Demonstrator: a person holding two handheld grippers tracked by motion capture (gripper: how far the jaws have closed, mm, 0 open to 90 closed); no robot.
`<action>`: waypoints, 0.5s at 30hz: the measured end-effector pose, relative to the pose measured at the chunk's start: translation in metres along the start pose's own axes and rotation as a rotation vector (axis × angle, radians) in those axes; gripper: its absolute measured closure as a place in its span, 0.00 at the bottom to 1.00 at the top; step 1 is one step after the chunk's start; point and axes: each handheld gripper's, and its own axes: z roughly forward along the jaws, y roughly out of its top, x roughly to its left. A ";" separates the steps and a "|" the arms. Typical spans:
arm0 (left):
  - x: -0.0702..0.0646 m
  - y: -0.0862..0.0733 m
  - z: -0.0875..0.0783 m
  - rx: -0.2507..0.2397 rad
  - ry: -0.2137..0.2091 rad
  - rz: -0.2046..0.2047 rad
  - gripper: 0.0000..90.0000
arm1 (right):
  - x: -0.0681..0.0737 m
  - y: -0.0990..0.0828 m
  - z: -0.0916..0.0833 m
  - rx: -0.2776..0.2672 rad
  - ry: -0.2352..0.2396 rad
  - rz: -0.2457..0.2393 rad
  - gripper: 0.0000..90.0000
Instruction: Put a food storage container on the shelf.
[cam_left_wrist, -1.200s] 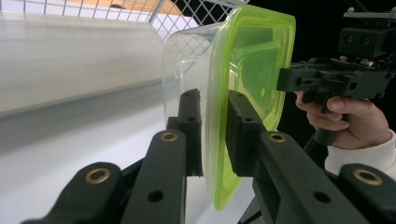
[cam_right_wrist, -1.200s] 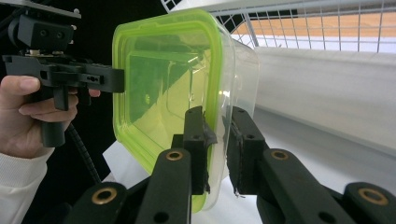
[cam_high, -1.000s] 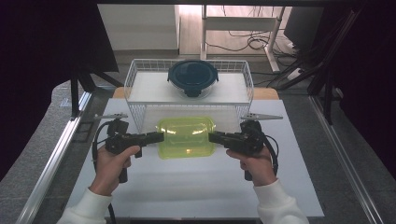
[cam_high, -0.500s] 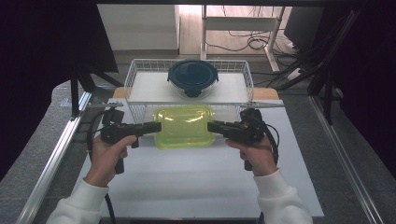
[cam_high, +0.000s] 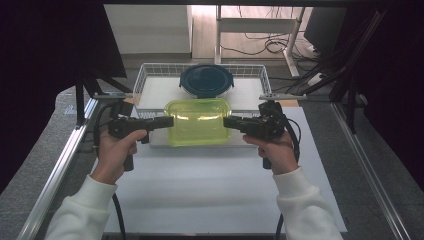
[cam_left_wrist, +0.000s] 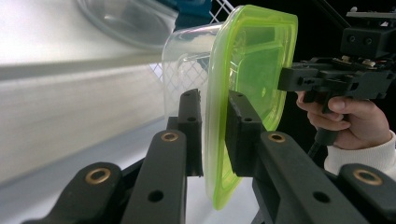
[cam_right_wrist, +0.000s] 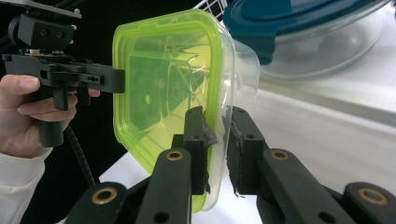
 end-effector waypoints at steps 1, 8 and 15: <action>-0.001 0.003 0.000 -0.002 0.001 0.003 0.86 | -0.001 0.002 0.000 -0.002 0.004 0.001 0.87; -0.004 0.023 0.000 -0.007 0.012 0.037 0.86 | -0.005 0.020 -0.001 -0.017 0.001 0.000 0.87; 0.001 0.037 0.003 -0.011 0.008 0.028 0.86 | -0.010 0.037 0.003 -0.009 -0.004 -0.001 0.87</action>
